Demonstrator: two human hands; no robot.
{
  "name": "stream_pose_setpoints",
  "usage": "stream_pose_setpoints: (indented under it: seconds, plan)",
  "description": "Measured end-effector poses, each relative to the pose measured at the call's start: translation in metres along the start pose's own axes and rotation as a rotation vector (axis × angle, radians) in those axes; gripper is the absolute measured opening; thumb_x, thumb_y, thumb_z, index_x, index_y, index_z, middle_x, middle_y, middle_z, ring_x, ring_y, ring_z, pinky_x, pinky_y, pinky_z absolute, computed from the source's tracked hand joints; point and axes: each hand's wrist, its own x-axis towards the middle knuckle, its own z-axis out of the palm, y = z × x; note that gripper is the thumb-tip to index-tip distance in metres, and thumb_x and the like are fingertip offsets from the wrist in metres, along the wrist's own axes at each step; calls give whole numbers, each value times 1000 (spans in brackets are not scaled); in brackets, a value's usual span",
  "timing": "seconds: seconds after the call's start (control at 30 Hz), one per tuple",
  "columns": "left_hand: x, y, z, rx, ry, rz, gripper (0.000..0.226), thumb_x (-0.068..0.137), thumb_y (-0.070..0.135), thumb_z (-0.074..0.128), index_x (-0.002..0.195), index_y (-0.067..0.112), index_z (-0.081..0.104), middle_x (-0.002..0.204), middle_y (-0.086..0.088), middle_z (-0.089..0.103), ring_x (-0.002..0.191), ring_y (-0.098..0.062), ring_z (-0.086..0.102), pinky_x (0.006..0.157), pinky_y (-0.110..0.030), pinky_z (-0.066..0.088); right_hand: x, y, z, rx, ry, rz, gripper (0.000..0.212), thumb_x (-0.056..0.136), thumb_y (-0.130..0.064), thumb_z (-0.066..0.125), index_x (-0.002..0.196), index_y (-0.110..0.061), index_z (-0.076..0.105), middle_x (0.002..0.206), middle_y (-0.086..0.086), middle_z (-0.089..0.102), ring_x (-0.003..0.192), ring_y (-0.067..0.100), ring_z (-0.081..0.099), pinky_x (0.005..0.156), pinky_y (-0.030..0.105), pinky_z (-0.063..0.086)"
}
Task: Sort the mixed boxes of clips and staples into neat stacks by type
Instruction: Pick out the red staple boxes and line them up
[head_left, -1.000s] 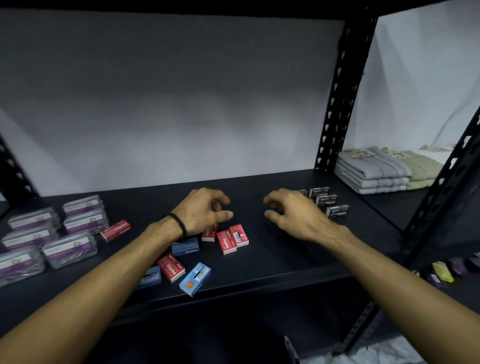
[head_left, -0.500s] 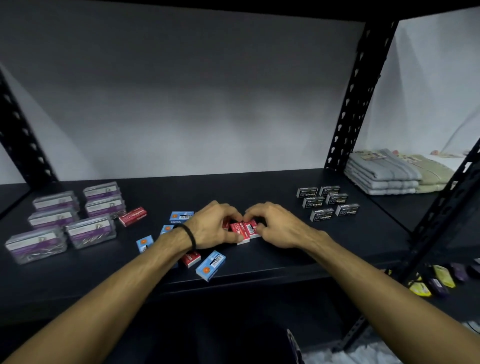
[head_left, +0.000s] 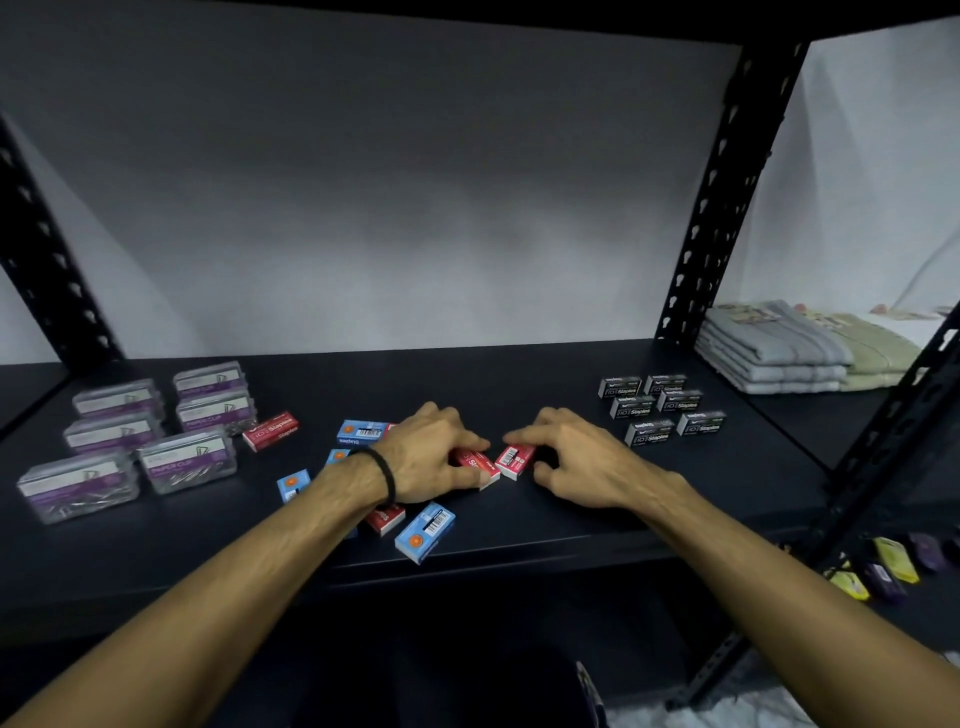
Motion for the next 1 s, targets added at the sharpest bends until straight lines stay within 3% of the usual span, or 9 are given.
stream_pose_setpoints:
  seconds: [0.2,0.4,0.53,0.7,0.87,1.0]
  plan:
    - [3,-4,-9,13,-90,15,49,91,50,53,137,34,48,120,6,49,111,-11,38,98,-38,43,-1,7,-5,26,-5,23,27,85,-36,64,112,-33,62,106,-12,46,102,6,46,85,31,47]
    - [2,-9,-9,-87,-52,-5,29,83,54,64,104,36,56,105,11,51,101,-8,43,89,-32,46,-2,10,-9,78,-7,61,16,85,-42,60,91,-28,65,99,-12,50,94,8,51,81,29,45]
    - [3,-9,-4,-185,46,-22,26,78,50,71,92,34,55,96,12,57,91,-6,49,81,-32,49,-1,7,-10,115,5,68,20,92,-36,51,90,-26,68,99,-9,52,90,6,52,78,28,44]
    - [3,-2,-5,-307,69,-22,25,78,36,77,91,27,58,86,7,62,75,-8,57,66,-26,49,2,7,-11,123,26,72,24,94,-27,48,99,-22,71,99,-7,57,90,10,56,77,27,44]
    - [4,1,-5,-311,100,2,18,87,22,69,101,28,59,90,10,60,72,-3,56,61,-14,39,3,8,-12,154,34,82,26,98,-25,47,109,-22,70,104,-8,61,95,10,58,87,32,48]
    - [4,0,-5,-296,95,4,28,89,16,66,115,27,60,97,12,59,75,0,54,63,-11,38,2,8,-13,155,53,88,25,98,-30,49,113,-24,68,107,-10,61,95,8,58,87,30,48]
